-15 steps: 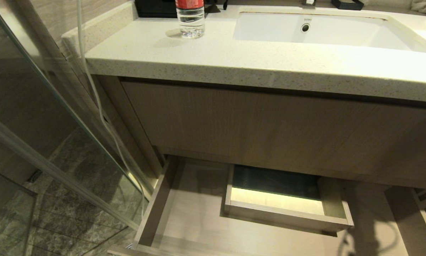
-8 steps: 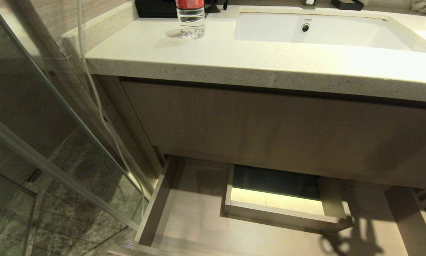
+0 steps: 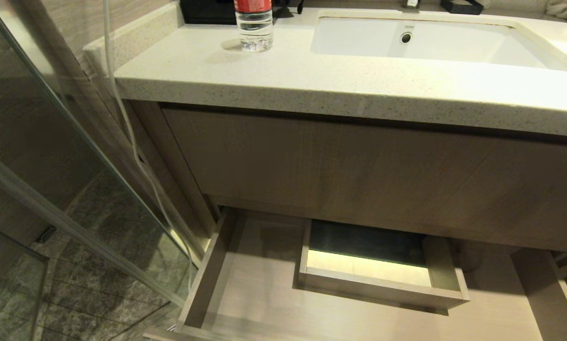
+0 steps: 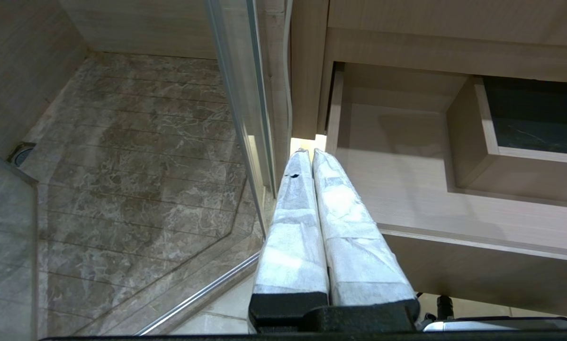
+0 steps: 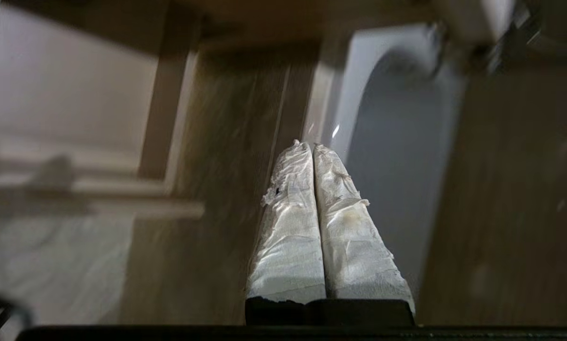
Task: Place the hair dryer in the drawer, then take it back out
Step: Place it on the countertop
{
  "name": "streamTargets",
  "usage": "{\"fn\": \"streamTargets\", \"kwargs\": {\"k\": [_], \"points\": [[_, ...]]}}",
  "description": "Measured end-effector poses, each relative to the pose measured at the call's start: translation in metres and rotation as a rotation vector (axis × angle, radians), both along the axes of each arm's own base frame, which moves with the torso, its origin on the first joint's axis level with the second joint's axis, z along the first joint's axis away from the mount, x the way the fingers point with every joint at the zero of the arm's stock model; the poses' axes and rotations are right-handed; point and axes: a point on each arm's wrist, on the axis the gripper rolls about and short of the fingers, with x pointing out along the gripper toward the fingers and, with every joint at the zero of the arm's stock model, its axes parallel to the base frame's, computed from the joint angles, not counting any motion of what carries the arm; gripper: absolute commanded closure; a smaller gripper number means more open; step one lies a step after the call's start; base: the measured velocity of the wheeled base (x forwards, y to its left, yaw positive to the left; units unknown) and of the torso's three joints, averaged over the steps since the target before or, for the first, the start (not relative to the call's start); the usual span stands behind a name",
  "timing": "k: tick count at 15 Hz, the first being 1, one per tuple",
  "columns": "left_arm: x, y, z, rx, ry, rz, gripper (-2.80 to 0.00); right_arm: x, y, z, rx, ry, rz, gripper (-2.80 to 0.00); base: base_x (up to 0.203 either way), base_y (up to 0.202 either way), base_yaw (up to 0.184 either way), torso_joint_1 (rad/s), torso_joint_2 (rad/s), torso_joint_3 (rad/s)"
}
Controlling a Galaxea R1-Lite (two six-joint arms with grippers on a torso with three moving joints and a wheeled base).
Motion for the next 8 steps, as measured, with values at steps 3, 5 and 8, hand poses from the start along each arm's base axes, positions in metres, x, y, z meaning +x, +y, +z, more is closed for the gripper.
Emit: {"fn": "streamTargets", "kwargs": {"k": [3, 5, 8], "points": [[0.000, 0.000, 0.000, 0.000, 0.000, 0.000, 0.00, 0.008, -0.008, -0.021, 0.176, 0.183, -0.176, 0.00, 0.000, 0.000, 0.000, 0.000, 0.00, 0.000], [0.000, 0.000, 0.000, 0.000, 0.000, 0.000, 0.00, 0.019, -0.016, -0.035, 0.296, 0.309, -0.280, 0.00, 0.000, 0.000, 0.000, 0.000, 0.00, 0.000], [0.000, 0.000, 0.000, 0.000, 0.000, 0.000, 0.00, 0.042, -0.030, -0.058, 0.441, 0.469, -0.388, 0.00, 0.000, 0.000, 0.000, 0.000, 0.00, 0.000]]}}
